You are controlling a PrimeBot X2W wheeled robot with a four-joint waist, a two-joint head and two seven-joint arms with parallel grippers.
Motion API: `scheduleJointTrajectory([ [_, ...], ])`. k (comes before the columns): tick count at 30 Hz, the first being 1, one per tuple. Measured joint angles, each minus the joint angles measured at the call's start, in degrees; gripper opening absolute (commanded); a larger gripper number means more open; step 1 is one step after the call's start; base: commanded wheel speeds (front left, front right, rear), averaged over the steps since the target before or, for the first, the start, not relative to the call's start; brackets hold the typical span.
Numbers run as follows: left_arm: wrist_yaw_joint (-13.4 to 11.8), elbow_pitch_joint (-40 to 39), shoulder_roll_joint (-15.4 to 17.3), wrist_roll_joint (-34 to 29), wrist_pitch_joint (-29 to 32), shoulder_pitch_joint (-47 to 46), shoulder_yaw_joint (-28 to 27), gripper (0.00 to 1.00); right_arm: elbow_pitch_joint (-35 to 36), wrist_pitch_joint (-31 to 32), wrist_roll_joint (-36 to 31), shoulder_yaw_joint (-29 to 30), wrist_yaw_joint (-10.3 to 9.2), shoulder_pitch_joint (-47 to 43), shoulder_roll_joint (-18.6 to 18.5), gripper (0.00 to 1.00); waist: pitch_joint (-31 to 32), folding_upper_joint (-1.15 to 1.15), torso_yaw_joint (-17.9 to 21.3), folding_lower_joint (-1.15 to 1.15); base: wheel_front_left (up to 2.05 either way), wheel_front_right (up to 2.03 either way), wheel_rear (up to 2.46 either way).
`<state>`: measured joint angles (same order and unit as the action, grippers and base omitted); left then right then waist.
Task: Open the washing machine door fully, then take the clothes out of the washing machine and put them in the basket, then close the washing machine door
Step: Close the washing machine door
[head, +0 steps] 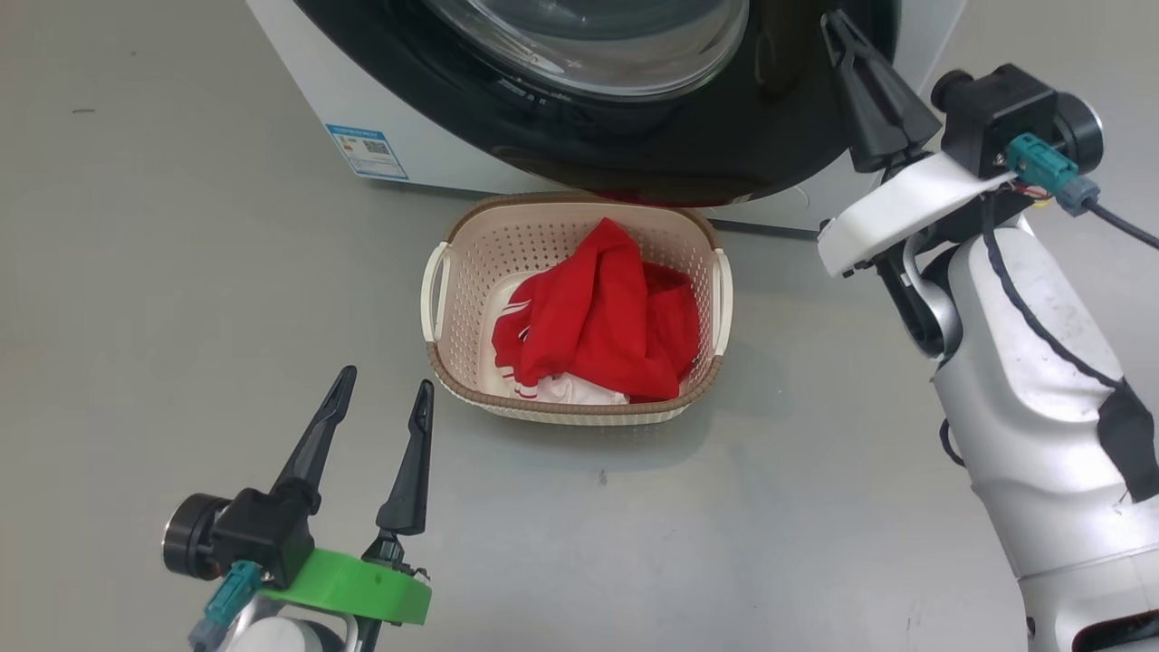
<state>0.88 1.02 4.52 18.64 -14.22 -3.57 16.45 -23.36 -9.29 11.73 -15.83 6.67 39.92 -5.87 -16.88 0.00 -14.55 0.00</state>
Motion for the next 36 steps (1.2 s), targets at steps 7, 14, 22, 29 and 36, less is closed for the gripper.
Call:
scheduleJointTrajectory([
  [7,0.0,0.7,-0.5,0.0,0.0,-1.6,0.3,1.00,-3.9,0.7,0.0,-0.2,0.30,5.6,-1.5,0.00,-2.5,0.00,-1.8,0.00,0.00,0.00,0.00],
  [14,0.6,2.0,-1.3,0.5,-0.1,-2.5,0.4,1.00,-8.2,0.7,0.4,-0.6,0.32,10.4,-2.0,0.00,-4.8,0.00,-3.0,0.00,0.00,0.00,0.00],
  [22,1.5,2.4,-1.6,0.5,-0.1,-4.4,1.7,1.00,-12.2,0.7,2.3,0.7,0.33,14.9,-2.5,0.00,-6.4,0.00,-3.9,0.00,0.00,0.00,0.00],
  [29,1.9,2.3,-1.9,0.5,-0.1,-5.9,2.3,1.00,-15.6,0.7,2.3,2.2,0.77,19.1,-4.2,0.00,-7.5,0.00,-5.3,0.00,0.00,0.00,0.00],
  [36,2.0,2.4,-2.0,0.5,-0.1,-6.4,2.6,1.00,-19.0,0.3,2.4,4.1,0.23,22.7,-5.9,0.00,-8.1,0.00,-6.9,0.00,0.00,0.00,0.00],
])
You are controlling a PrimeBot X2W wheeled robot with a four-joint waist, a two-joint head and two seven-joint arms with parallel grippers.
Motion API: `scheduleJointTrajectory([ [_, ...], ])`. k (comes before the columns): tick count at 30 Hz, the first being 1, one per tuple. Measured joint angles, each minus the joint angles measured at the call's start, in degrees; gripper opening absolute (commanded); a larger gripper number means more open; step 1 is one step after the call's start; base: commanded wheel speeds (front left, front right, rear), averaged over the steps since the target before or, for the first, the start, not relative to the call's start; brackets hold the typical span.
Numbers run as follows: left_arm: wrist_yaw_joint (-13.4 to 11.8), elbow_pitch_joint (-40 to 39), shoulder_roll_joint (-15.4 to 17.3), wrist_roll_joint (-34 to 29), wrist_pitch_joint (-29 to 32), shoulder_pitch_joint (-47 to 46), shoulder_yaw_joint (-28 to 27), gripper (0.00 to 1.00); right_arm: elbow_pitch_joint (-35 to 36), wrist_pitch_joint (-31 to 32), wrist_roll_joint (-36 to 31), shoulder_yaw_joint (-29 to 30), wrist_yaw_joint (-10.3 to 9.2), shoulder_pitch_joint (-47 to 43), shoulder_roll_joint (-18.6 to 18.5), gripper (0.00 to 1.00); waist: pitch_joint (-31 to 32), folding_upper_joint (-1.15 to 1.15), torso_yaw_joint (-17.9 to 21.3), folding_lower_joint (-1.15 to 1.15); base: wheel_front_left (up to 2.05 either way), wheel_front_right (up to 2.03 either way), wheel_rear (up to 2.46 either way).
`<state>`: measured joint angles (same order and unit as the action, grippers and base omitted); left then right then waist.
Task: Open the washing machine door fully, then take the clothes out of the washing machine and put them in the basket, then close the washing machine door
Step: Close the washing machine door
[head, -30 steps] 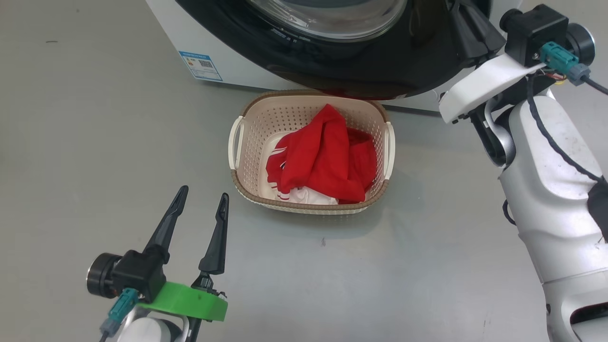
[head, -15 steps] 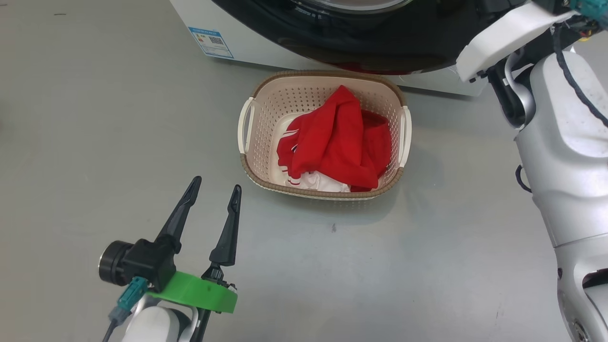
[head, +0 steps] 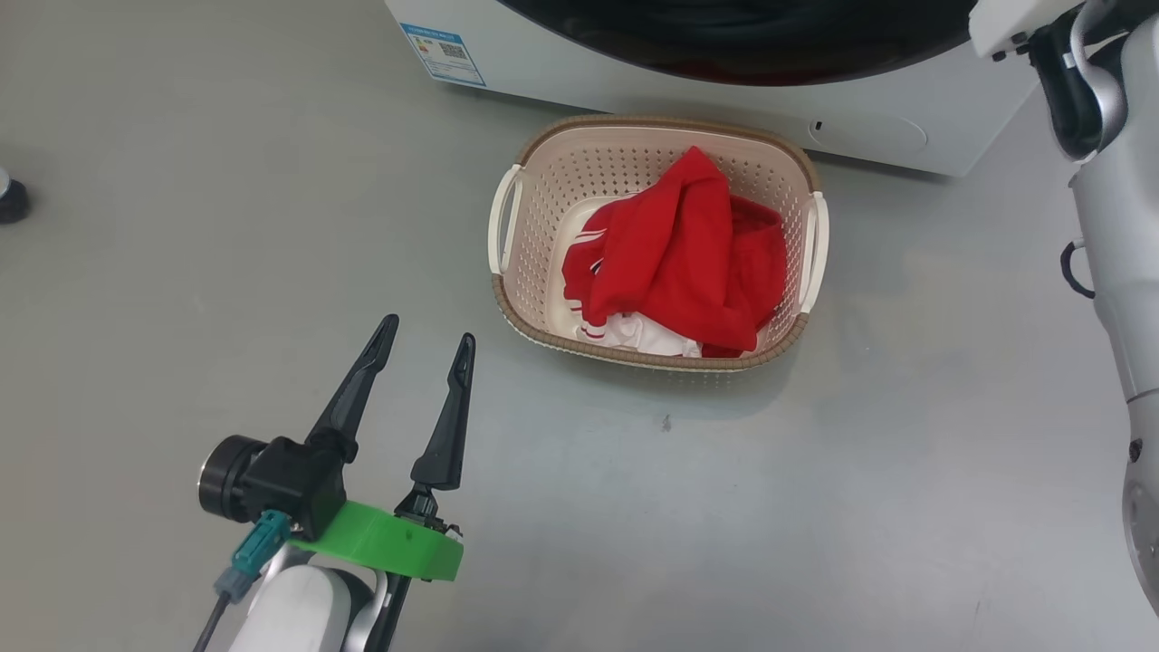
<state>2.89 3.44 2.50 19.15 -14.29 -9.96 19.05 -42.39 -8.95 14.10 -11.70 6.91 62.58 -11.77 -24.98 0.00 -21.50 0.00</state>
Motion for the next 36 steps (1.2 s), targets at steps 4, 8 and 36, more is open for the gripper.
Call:
scheduleJointTrajectory([
  [4,0.0,0.0,-0.1,0.0,-0.1,-0.1,-0.2,1.00,-1.7,-1.1,0.3,1.2,-0.97,1.6,-0.4,0.00,-0.2,0.00,-0.7,0.00,0.00,0.00,0.00],
  [8,0.0,0.0,-0.1,0.0,-0.1,-0.1,-0.2,1.00,-2.6,-1.9,0.5,1.8,-1.54,2.7,-0.5,0.00,-0.2,0.00,-0.8,0.00,0.00,0.00,0.00],
  [36,-0.1,0.7,-0.3,-0.7,-0.2,0.0,-3.0,1.00,-9.5,-5.3,1.2,-2.5,-0.24,-1.3,4.5,0.00,3.8,0.00,2.2,0.00,0.00,0.00,0.00],
])
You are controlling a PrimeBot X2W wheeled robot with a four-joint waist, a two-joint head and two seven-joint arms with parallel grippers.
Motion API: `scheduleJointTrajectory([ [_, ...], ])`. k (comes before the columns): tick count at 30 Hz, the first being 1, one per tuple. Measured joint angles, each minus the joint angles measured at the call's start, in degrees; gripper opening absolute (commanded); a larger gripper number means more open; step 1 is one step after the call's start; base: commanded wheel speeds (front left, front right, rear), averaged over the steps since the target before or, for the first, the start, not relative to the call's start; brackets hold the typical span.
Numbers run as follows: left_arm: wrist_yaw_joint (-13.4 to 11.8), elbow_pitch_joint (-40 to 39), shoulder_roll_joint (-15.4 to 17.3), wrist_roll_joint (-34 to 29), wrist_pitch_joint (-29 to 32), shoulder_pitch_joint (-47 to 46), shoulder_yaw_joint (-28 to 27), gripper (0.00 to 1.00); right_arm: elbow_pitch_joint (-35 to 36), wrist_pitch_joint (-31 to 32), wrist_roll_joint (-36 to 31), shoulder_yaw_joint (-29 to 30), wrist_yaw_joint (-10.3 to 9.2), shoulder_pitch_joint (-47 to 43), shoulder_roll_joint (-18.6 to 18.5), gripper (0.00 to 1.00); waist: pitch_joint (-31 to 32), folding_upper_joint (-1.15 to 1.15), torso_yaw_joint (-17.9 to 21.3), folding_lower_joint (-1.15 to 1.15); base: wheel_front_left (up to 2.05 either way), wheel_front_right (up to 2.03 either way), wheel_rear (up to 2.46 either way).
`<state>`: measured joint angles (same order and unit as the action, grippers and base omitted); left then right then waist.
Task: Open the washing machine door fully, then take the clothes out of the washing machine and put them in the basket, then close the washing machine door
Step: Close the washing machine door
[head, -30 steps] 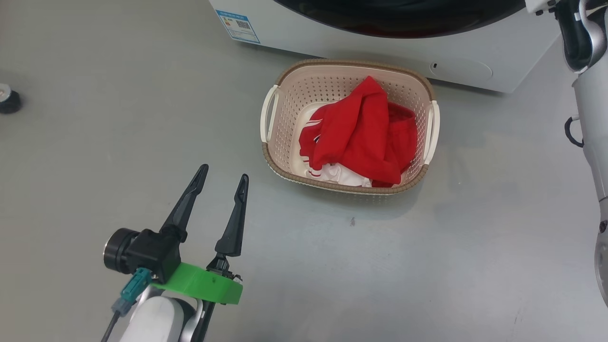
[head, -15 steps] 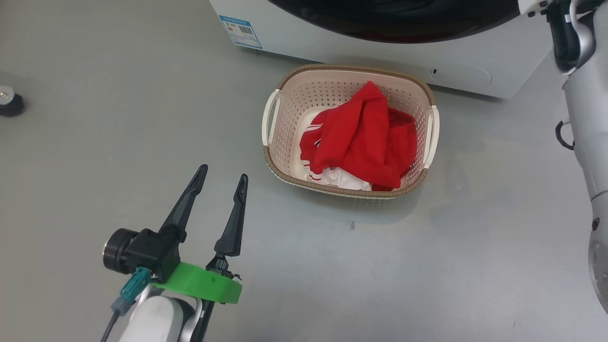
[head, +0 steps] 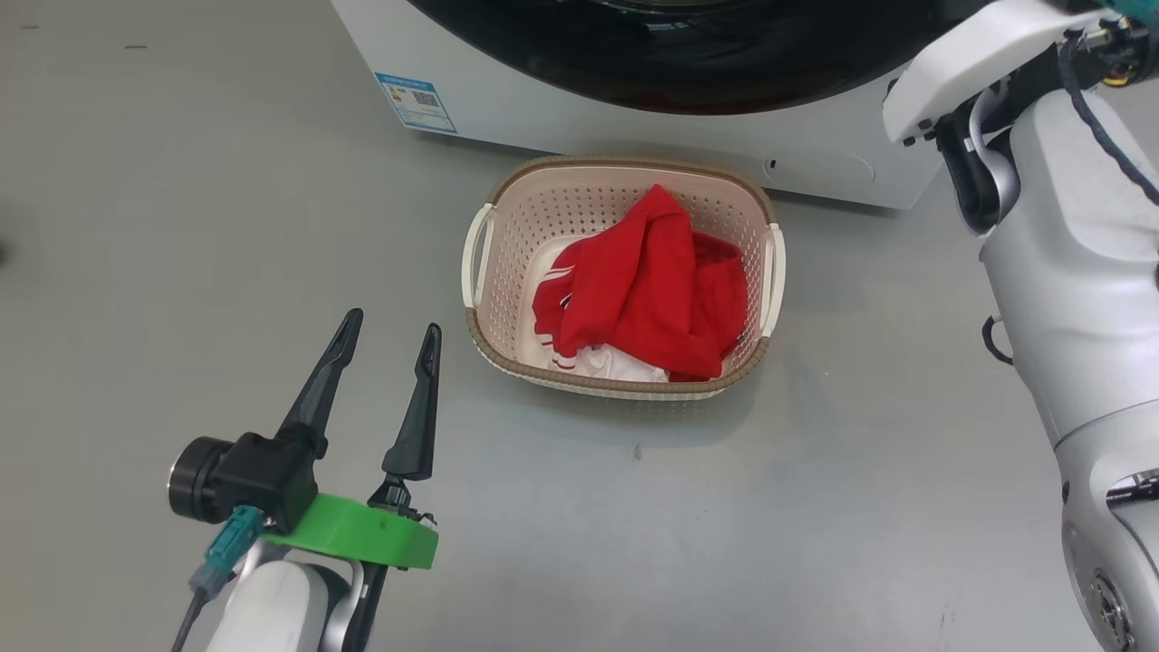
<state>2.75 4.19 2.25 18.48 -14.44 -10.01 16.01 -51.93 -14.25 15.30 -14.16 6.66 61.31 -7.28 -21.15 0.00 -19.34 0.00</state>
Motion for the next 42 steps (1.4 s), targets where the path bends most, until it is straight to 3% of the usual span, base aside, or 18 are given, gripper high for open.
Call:
scheduleJointTrajectory([
  [7,0.0,0.7,0.0,-0.5,0.0,0.1,-0.9,1.00,2.6,-0.2,1.7,0.1,0.31,-6.2,0.4,0.00,2.4,0.00,2.3,0.00,0.00,0.00,0.00],
  [9,0.0,0.9,0.0,-0.6,0.0,0.2,-1.2,1.00,5.3,-0.2,2.3,0.8,0.31,-8.2,0.7,0.26,3.1,0.00,3.0,0.00,0.00,0.00,0.00],
  [10,0.0,1.1,0.0,-0.7,0.0,0.2,-1.4,1.00,6.5,-0.2,2.5,1.0,0.31,-9.1,0.9,0.53,3.5,0.00,3.3,0.00,0.00,0.00,0.00],
  [11,-0.2,1.3,0.0,-0.9,0.0,0.4,-1.6,1.00,7.7,-0.2,2.7,1.2,0.31,-9.9,1.1,1.00,4.0,0.00,3.7,0.00,0.00,0.00,0.00],
  [28,-0.5,4.9,0.9,-2.4,0.0,5.3,-2.0,1.00,19.1,-0.2,2.7,4.0,0.31,-34.7,2.8,1.00,12.4,0.00,9.5,0.00,0.00,0.00,0.00],
  [42,-0.5,6.9,1.7,-2.4,0.0,10.8,-1.7,1.00,24.5,-0.2,2.2,4.8,-0.34,-50.9,3.8,1.00,19.6,0.00,13.9,0.00,0.00,0.00,0.00],
])
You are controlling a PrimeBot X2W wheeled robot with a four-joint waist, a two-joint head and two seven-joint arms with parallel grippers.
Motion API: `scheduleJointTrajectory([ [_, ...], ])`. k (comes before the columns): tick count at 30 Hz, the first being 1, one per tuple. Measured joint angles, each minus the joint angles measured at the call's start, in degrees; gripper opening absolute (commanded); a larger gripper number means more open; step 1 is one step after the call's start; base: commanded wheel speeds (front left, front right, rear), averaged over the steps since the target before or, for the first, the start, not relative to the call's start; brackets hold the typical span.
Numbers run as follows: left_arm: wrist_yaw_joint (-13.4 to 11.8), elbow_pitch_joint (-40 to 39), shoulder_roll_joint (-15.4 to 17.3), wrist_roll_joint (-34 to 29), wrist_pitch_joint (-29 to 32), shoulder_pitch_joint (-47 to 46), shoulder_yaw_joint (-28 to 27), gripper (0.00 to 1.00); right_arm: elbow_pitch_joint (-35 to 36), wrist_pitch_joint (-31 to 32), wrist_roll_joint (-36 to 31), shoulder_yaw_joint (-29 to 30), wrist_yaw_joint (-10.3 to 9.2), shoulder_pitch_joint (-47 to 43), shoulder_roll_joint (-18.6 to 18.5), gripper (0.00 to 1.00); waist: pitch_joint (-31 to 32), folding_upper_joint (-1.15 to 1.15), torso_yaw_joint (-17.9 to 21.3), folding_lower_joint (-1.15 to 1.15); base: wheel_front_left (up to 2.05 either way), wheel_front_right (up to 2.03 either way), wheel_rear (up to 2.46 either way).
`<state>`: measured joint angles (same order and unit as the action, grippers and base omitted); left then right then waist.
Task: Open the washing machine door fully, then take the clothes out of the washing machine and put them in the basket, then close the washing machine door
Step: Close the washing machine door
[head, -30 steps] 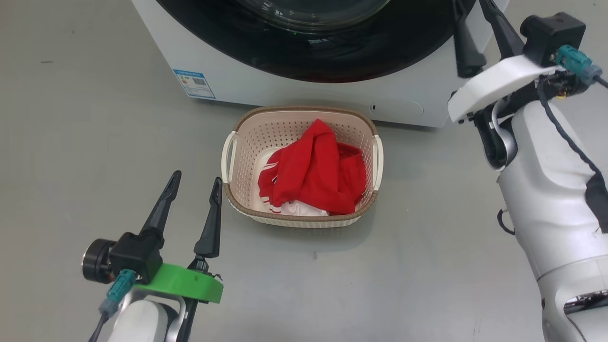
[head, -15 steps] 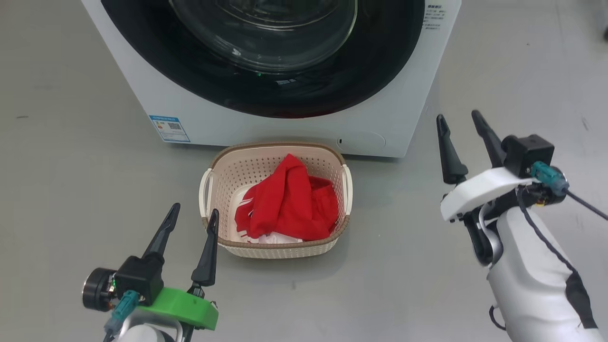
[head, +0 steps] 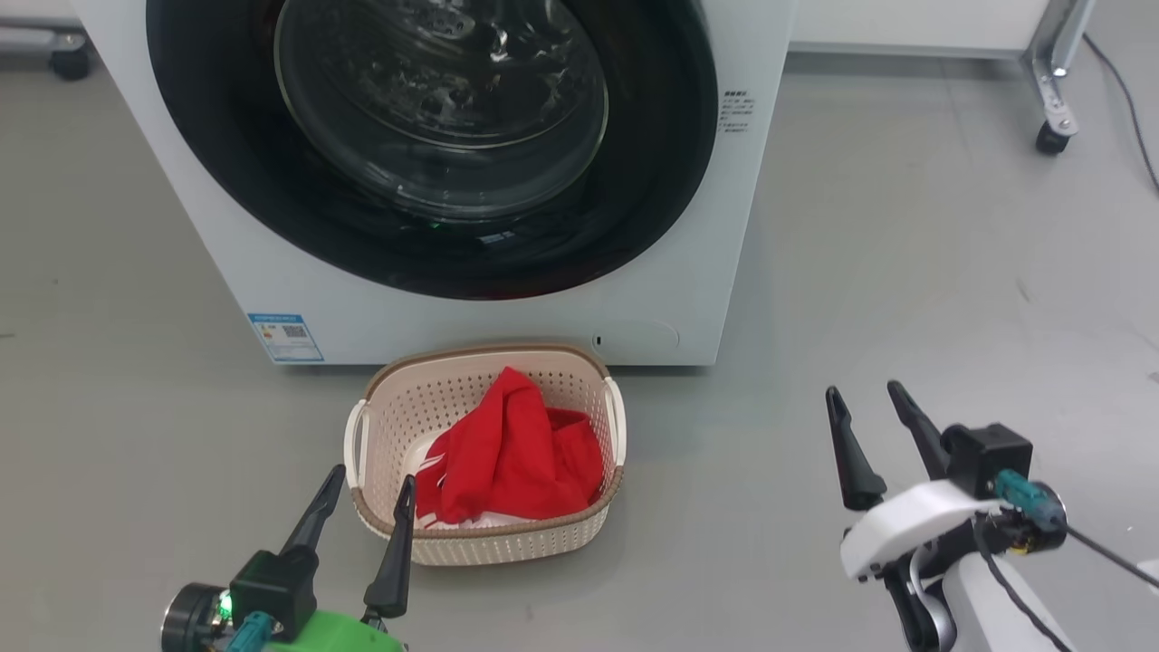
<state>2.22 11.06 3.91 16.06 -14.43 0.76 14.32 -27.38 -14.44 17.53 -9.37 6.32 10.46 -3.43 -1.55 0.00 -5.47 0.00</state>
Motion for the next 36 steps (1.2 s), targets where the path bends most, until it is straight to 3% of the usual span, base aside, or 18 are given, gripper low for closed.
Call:
scheduleJointTrajectory([
  [14,-0.2,-0.5,0.0,0.1,0.1,2.0,0.7,1.00,7.0,0.0,0.0,2.0,-2.94,-9.7,0.7,1.00,2.5,0.00,1.8,0.00,0.00,0.00,0.00],
  [36,-0.4,-1.4,0.0,0.1,0.3,3.0,0.9,1.00,12.4,0.0,-0.5,1.6,-4.04,-15.0,1.0,1.00,2.9,0.00,2.5,0.00,0.00,0.00,0.00],
])
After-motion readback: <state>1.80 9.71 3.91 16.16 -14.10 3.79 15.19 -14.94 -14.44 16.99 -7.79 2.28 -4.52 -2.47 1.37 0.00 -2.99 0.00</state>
